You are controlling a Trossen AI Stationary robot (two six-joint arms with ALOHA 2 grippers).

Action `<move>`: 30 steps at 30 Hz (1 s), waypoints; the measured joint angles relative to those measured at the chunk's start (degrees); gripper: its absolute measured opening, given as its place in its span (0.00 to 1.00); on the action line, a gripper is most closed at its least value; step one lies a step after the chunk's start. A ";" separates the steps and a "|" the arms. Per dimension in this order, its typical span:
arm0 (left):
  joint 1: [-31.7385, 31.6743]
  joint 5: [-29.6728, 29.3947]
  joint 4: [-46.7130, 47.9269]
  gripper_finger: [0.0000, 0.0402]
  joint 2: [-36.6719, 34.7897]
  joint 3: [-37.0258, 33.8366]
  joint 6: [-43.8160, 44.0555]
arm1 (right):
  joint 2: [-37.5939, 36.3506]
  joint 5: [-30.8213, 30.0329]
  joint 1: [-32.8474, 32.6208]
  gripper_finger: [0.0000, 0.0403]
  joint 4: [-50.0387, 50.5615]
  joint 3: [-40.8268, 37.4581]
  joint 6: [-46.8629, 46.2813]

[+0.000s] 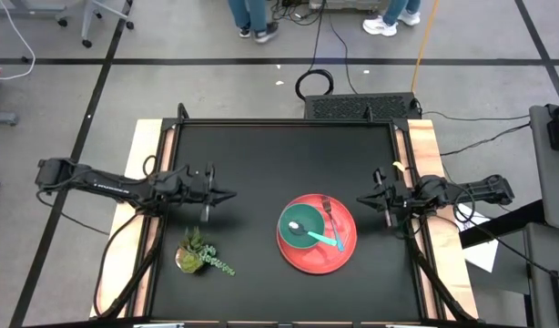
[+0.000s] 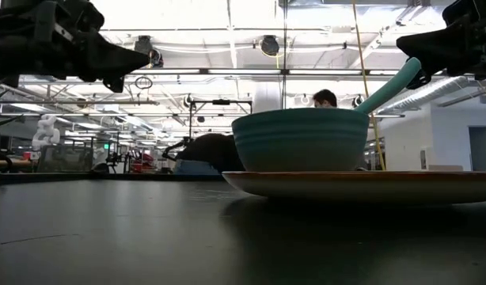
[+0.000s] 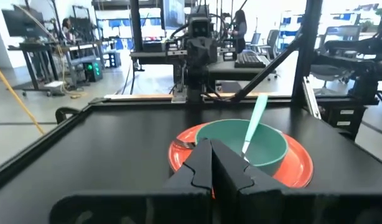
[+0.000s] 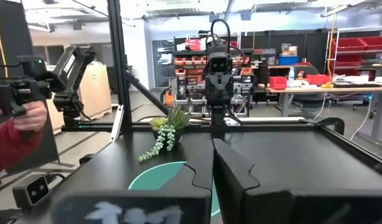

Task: Pick and place plate/cup/fork/spoon on tray
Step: Return to Home Position

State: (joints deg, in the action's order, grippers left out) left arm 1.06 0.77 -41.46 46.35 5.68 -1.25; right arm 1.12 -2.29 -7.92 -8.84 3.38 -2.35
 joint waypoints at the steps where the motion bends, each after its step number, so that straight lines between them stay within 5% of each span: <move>1: 0.40 -0.50 -0.34 0.00 -0.01 -0.24 -0.34 | -0.13 -0.09 0.00 0.00 -0.09 0.02 0.01; 30: -0.19 -2.20 -7.19 0.00 0.09 -5.14 -2.38 | -1.02 -2.58 -0.02 0.00 0.46 0.06 1.33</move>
State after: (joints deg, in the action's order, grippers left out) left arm 0.87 -1.44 -48.65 46.44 0.54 -3.63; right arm 0.10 -4.86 -7.94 -8.38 3.44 -1.02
